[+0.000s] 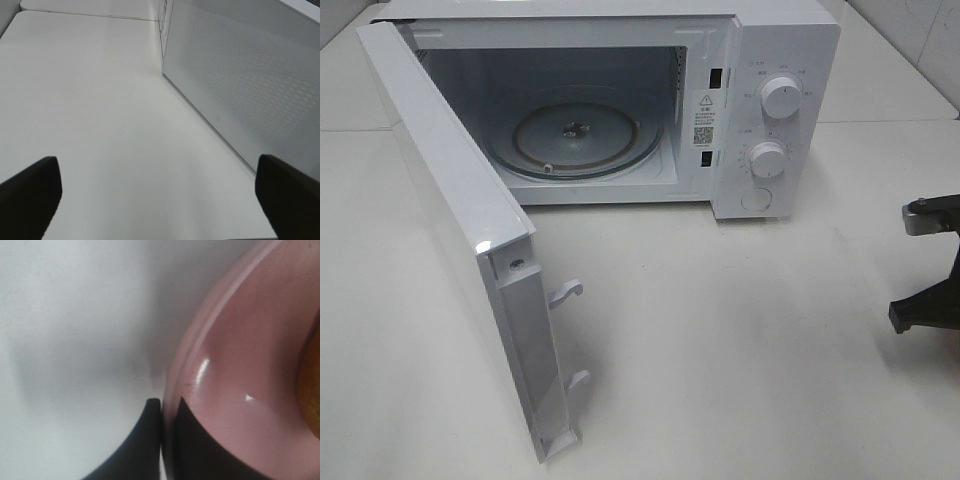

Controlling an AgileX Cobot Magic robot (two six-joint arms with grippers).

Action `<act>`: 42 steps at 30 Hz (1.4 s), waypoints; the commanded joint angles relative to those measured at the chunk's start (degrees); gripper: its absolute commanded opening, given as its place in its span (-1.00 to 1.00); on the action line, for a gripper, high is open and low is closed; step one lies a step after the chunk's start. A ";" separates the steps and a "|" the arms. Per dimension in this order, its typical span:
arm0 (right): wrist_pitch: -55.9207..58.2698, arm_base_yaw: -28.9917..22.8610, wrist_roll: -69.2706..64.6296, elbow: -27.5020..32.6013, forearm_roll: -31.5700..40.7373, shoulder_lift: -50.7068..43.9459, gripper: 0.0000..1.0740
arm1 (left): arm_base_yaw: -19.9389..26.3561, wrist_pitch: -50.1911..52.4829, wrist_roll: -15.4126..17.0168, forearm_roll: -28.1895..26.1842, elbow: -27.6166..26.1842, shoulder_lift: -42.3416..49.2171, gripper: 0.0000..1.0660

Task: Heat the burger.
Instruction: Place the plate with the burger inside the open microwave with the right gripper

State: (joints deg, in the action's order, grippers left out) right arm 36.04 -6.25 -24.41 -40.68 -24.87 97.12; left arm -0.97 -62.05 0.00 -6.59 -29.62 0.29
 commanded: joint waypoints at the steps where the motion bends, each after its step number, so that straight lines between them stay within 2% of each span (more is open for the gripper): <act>1: 2.75 -2.46 -2.46 0.23 -4.70 -0.57 -1.00 | -0.06 0.86 0.00 -0.17 0.11 1.03 0.83; 19: 7.79 -8.37 -6.70 0.23 -10.14 -2.46 -1.00 | -0.06 0.86 0.00 -0.17 0.11 1.03 0.83; 36: 12.15 -9.68 -6.70 0.23 -11.06 -10.31 -1.00 | -0.06 0.86 0.00 -0.17 0.11 1.03 0.83; 42: 14.15 -14.73 -6.70 0.23 -11.97 -11.00 -1.00 | -0.06 0.86 0.00 -0.17 0.11 1.03 0.83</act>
State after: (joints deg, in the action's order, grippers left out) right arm 48.13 -19.14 -31.28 -40.62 -33.35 86.86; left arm -0.97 -62.05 0.00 -6.59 -29.62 0.29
